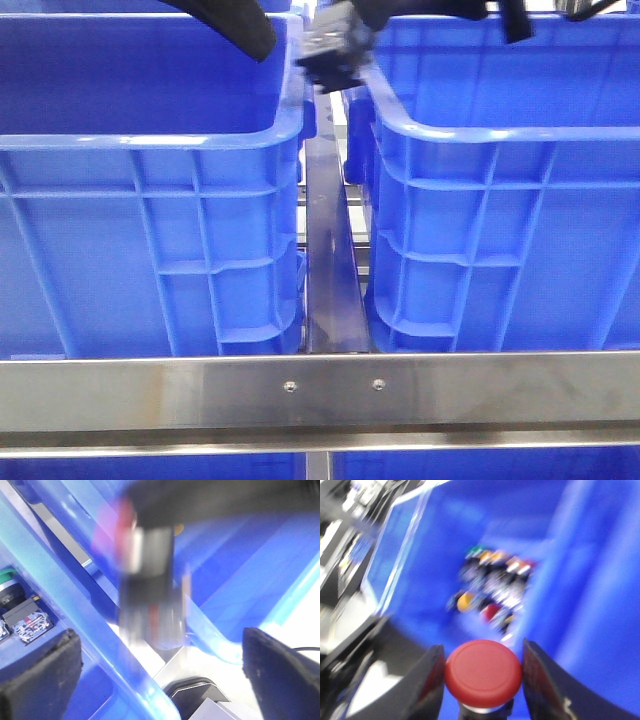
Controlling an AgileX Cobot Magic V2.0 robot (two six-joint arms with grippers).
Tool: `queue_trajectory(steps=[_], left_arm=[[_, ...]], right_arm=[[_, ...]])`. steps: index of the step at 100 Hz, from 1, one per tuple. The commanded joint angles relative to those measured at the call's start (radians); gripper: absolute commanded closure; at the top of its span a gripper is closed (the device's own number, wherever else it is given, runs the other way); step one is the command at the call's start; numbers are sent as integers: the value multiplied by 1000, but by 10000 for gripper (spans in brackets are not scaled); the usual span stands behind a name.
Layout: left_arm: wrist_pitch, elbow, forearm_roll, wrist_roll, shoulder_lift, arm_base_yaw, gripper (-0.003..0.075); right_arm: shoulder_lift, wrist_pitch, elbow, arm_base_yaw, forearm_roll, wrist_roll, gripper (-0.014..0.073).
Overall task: Pick red and yellow buttons and place in box
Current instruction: 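Carry the red button into the other bin and open the right gripper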
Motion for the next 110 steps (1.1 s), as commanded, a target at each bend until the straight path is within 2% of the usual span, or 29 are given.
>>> queue_trajectory(steps=[1, 21, 38, 55, 74, 99, 110], left_arm=[[-35, -26, -17, -1, -42, -6, 99], [-28, -26, -17, -1, -42, -6, 99], [-28, -26, -17, -1, -42, -6, 100], [-28, -26, -17, -1, -42, -6, 100], [-28, -26, -17, -1, -42, -6, 99], [-28, -26, -17, -1, -42, -6, 100], [-28, -26, -17, -1, -42, -6, 100]], right_arm=[[-39, 17, -48, -63, 58, -30, 393], [-39, 13, -65, -218, 58, -153, 393], [-39, -84, -65, -296, 47, -279, 393], [-39, -294, -62, -300, 7, -452, 393], [-17, -520, -58, -298, 10, -582, 393], [111, -681, -70, -298, 10, -595, 393], [162, -701, -100, -298, 10, -595, 393]])
